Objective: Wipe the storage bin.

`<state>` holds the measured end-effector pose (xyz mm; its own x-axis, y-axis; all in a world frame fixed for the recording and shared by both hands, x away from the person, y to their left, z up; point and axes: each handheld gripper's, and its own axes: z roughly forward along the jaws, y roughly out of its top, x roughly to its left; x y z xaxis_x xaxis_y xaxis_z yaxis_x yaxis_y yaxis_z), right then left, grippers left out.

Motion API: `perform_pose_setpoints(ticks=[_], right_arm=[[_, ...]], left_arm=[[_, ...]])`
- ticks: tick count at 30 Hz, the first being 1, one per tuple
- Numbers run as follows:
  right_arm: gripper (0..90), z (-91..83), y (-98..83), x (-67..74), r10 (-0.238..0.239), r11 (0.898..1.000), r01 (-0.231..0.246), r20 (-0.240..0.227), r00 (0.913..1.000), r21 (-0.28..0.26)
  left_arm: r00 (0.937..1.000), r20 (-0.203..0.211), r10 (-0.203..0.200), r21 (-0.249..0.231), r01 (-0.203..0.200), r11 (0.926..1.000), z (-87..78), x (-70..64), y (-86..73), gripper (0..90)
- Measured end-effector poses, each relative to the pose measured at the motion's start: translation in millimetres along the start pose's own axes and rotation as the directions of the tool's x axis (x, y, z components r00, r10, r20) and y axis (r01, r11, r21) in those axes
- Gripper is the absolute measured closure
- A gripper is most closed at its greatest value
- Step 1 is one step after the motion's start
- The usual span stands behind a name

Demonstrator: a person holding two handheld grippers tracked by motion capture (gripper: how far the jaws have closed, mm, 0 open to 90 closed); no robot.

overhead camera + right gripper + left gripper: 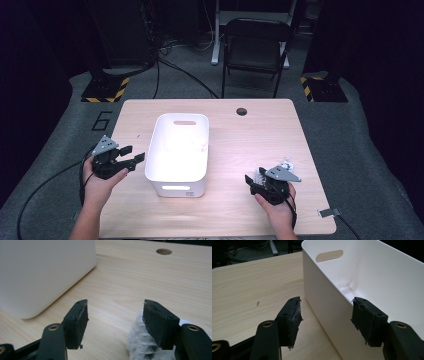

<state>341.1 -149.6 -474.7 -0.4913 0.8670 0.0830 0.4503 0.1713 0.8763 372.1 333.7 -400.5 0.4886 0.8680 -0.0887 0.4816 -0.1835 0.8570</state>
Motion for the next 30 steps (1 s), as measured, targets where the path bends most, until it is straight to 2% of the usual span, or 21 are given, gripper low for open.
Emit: perform_pose_setpoints(ticks=[4, 5, 11, 14, 16, 22, 24, 29, 30], right_arm=[[37.7, 12.6, -6.2, 7.1, -0.024, 0.999, 0.024, 0.000, 0.9997, 0.034], [37.9, 15.3, -7.6, 8.2, -0.029, 0.999, 0.029, -0.002, 0.9996, 0.039], [38.2, 27.6, -10.7, 16.6, -0.064, 0.994, 0.066, -0.026, 0.9976, 0.088], [38.2, 31.3, -12.0, 18.0, -0.072, 0.993, 0.075, -0.033, 0.9969, 0.094], [38.3, 33.2, -12.9, 17.8, -0.063, 0.992, 0.067, -0.038, 0.9972, 0.102], [38.3, 38.0, -15.7, 17.0, -0.067, 0.991, 0.071, -0.040, 0.9970, 0.110], [38.3, 39.3, -16.5, 18.6, -0.055, 0.993, 0.060, -0.045, 0.9975, 0.104], [38.3, 39.5, -16.0, 23.2, -0.073, 0.991, 0.081, -0.081, 0.9940, 0.102], [38.3, 39.5, -15.8, 25.5, -0.088, 0.990, 0.098, -0.092, 0.9919, 0.105]], left_arm=[[0.9998, -0.012, -0.018, 0.017, 0.018, 0.9997, 2.7, 5.3, -6.2, 39.9], [0.9998, -0.009, -0.018, 0.036, 0.018, 0.9992, 2.9, 6.9, -7.7, 39.9], [0.9989, -0.023, -0.040, 0.042, 0.041, 0.9983, 7.0, 12.8, -16.1, 39.9], [0.9985, -0.021, -0.050, 0.020, 0.050, 0.9985, 10.8, 17.4, -22.5, 39.9], [0.9976, -0.036, -0.058, 0.023, 0.059, 0.9980, 16.0, 20.6, -29.3, 40.0], [0.9965, -0.048, -0.069, 0.092, 0.073, 0.9930, 30.4, 28.6, -45.3, 40.1], [0.9960, -0.054, -0.071, 0.105, 0.077, 0.9915, 33.4, 30.4, -47.9, 40.0], [0.9957, -0.058, -0.072, 0.125, 0.079, 0.9890, 37.8, 33.0, -50.5, 39.9], [0.9956, -0.057, -0.074, 0.121, 0.081, 0.9894, 38.5, 33.4, -50.5, 39.9]])
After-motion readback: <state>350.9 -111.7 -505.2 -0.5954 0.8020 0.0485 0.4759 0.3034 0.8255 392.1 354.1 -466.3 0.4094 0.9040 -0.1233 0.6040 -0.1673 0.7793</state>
